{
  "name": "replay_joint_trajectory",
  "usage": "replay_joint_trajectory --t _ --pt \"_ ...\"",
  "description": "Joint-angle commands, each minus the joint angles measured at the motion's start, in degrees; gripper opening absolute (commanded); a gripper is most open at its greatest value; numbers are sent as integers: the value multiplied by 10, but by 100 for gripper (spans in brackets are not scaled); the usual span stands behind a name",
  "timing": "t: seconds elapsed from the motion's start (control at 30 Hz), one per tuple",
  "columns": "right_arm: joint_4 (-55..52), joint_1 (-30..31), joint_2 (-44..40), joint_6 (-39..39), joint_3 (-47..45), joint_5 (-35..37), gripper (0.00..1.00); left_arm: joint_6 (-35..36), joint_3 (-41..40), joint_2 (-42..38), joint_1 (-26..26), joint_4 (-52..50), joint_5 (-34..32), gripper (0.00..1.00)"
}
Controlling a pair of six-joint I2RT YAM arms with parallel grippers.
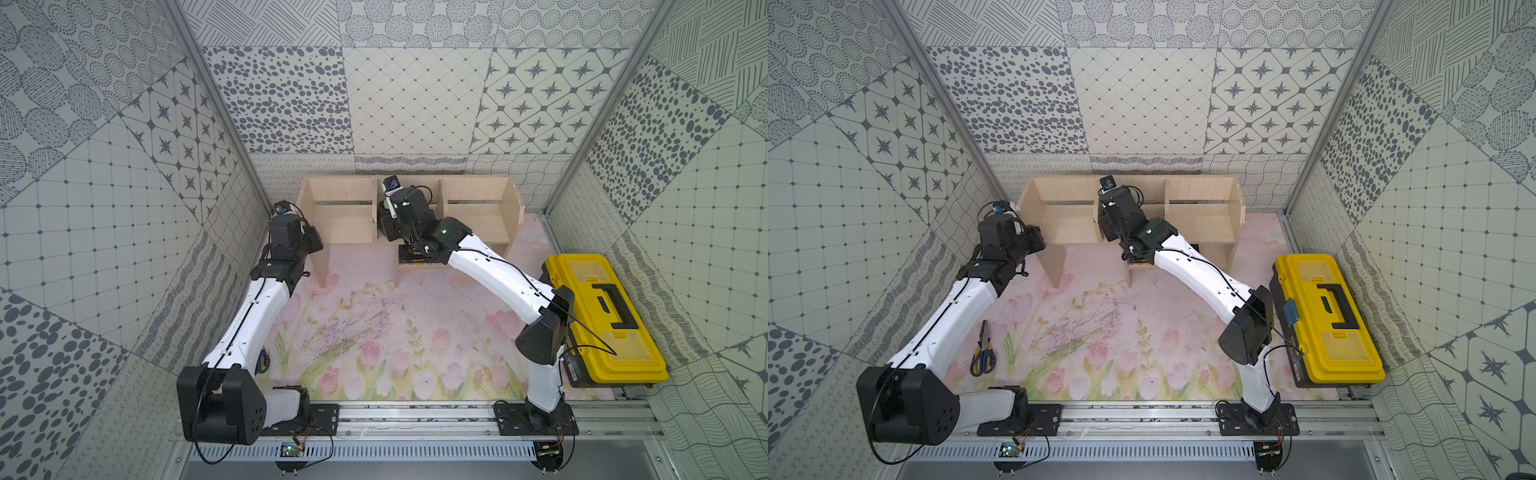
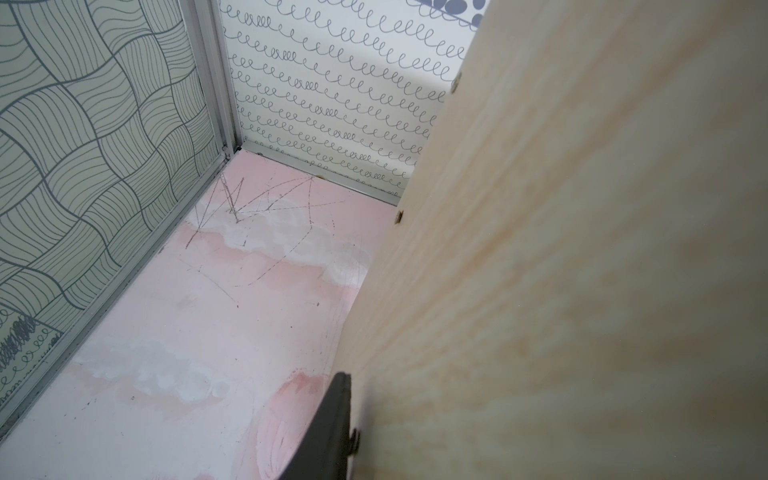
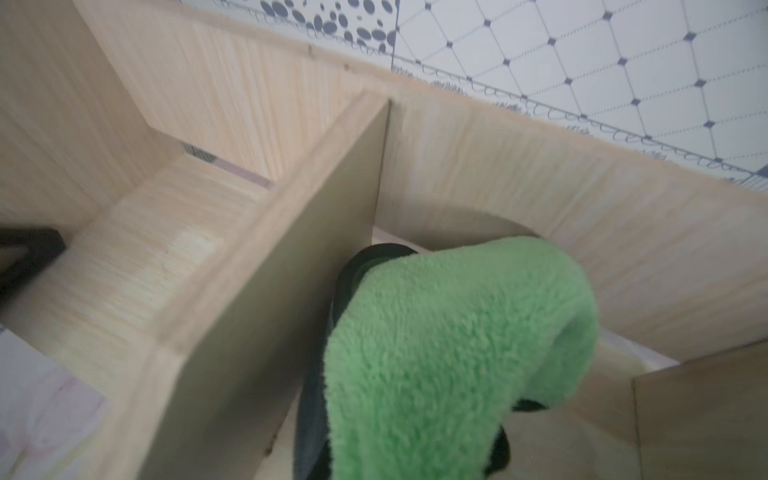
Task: Wipe the bookshelf clean with a cloth
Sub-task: Wipe the dust from the shelf.
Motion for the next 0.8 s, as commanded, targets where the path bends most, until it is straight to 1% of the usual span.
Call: replay_joint_trajectory --t 0.0,0.1,0.17,0.27,0.33,0.47,0.5,0.57,0.67,0.7,0.77 --pt "16 1 -55 -16 -35 59 0 -82 -2 3 5 18 40 0" --pt "16 -14 -73 -32 -49 105 0 -82 -3 2 5 17 38 0" --pt "18 -34 -77 -29 -48 116 0 -81 -3 2 5 17 38 0" --pt "19 -63 -71 -9 -23 100 0 -79 -4 -2 2 17 34 0" --pt "21 -70 -57 -8 9 70 0 -78 -4 -3 2 17 33 0" --pt "33 -59 -22 -5 72 -7 0 -79 -3 -1 2 17 35 0" --pt "38 -53 -13 -3 88 -16 0 -78 -3 -1 2 17 34 0" --pt "38 -36 2 -7 121 -14 0 -76 -3 -3 2 17 32 0" --pt "39 -12 -2 -27 131 1 0 -75 -2 -4 2 16 29 0" --pt "40 -7 -14 -35 122 17 0 -78 -1 -5 4 15 30 0" --pt "56 -5 -58 -39 75 31 0 -80 0 -5 6 14 30 0"
